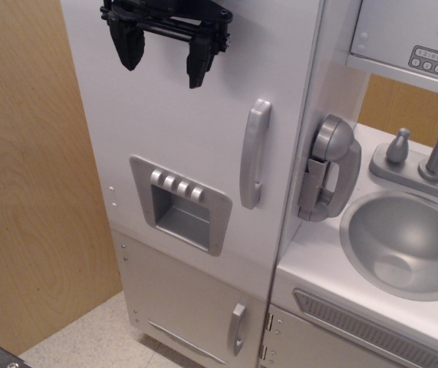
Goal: Open fridge
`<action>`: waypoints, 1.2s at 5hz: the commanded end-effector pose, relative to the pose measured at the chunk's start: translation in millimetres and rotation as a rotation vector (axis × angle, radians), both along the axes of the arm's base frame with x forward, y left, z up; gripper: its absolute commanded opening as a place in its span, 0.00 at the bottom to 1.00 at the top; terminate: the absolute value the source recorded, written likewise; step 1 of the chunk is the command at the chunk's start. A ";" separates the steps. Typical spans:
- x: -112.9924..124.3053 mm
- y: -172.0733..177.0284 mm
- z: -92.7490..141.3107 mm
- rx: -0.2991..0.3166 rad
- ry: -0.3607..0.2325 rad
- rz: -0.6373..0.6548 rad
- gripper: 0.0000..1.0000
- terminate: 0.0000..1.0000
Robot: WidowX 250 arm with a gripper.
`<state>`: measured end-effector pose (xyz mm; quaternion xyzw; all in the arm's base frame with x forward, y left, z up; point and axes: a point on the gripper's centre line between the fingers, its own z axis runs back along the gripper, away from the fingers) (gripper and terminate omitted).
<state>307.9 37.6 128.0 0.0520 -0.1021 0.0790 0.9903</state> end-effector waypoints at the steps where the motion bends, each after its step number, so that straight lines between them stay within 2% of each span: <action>1: 0.0 0.0 0.0 0.000 0.000 0.000 1.00 0.00; 2: -0.8 -22.3 -2.5 -0.086 0.012 -0.107 1.00 0.00; 3: 0.0 -44.5 -1.3 -0.094 -0.022 -0.179 1.00 0.00; 4: -3.3 -64.9 0.5 -0.126 -0.051 -0.256 1.00 0.00; 5: -5.0 -84.5 -7.1 -0.104 -0.144 -0.264 1.00 0.00; 6: 7.4 -92.4 -16.5 -0.075 -0.235 -0.206 1.00 0.00</action>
